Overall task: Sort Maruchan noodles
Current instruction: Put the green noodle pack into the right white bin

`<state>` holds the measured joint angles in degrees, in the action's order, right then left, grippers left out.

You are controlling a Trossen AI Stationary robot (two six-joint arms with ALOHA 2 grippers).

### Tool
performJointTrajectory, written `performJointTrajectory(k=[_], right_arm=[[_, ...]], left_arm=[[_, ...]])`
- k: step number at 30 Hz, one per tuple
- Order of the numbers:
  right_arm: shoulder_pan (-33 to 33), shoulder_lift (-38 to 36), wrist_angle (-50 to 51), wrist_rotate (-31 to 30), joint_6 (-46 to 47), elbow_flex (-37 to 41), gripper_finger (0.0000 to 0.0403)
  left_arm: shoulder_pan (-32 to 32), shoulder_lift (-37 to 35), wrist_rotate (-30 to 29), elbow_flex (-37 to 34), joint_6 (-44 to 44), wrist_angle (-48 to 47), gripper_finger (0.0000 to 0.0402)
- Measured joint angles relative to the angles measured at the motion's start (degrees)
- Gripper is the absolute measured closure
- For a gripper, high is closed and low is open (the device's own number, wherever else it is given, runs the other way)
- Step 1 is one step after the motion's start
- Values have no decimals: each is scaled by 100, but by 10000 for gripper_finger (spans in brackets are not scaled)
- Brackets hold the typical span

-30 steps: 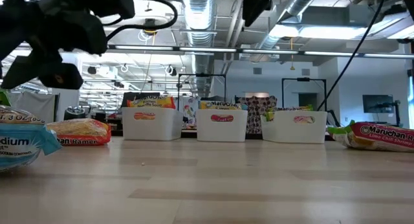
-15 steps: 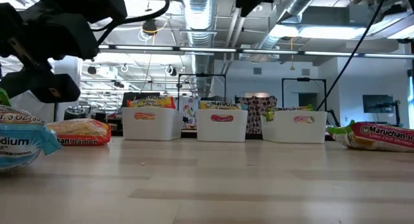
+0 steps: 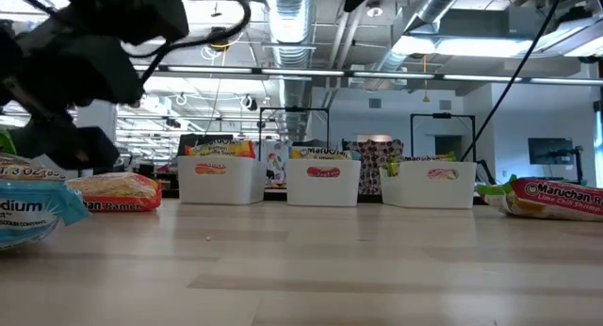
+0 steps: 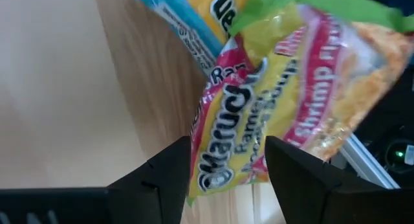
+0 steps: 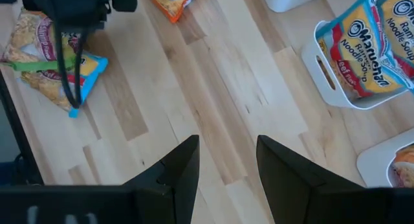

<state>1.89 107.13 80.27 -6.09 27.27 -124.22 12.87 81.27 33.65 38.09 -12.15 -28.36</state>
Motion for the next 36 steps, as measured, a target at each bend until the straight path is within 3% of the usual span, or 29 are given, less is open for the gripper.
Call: performJointTrajectory(k=[9, 13, 24, 36], right_arm=[[76, 0, -33, -100, 214, 2, 223], [107, 0, -31, -182, 278, 2, 223], [171, 0, -59, -315, 454, 2, 239], [225, 0, -68, -313, 470, 2, 260]], left_arm=[[304, 870, 53, 9, -422, 282, 221], [391, 988, 121, 15, -460, 298, 242], [410, 912, 391, 7, -611, 574, 390], [397, 110, 412, 0, -496, 498, 401]])
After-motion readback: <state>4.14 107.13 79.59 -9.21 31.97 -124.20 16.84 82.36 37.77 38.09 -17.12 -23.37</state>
